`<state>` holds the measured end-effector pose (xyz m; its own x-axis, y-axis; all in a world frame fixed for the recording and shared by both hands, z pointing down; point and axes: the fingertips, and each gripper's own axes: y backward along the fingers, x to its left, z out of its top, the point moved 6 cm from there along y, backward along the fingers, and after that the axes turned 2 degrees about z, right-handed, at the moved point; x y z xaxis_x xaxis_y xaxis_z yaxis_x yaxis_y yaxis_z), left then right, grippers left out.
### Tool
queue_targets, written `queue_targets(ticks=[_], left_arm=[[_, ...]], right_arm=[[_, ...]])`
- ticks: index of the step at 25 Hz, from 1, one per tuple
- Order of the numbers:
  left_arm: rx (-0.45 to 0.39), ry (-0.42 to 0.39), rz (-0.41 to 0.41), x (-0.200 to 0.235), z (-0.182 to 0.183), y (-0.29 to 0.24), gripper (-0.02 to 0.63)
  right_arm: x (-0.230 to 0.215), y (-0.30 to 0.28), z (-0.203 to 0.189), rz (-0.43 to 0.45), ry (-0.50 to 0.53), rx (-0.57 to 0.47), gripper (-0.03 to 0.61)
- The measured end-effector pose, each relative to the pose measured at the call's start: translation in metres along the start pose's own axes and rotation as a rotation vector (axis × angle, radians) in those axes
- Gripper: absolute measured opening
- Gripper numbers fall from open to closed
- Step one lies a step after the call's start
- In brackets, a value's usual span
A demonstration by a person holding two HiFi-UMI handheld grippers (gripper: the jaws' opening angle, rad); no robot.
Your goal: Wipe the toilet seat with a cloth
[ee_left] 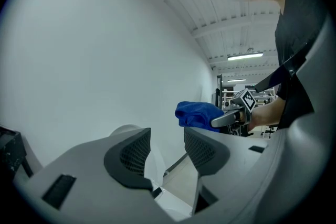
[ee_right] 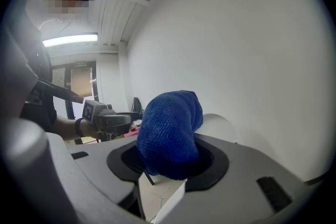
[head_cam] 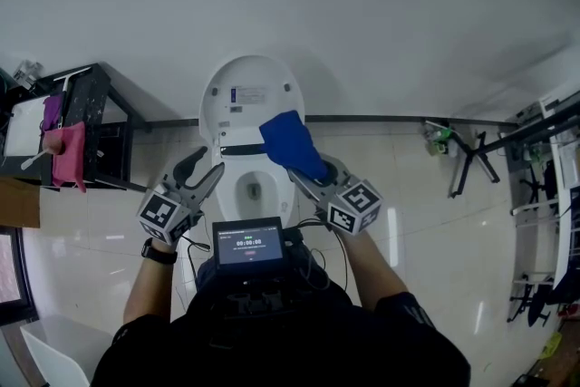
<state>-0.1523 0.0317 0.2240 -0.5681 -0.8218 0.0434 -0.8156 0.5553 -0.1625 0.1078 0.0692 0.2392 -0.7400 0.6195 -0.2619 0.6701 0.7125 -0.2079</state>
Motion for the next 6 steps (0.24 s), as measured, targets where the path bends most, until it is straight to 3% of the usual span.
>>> queue_targets(ticks=[6], left_arm=[[0.003,0.000,0.001,0.0013,0.0001,0.0001,0.206]], right_arm=[[-0.0009,-0.0014,0.0046,0.002,0.012,-0.008,0.187]])
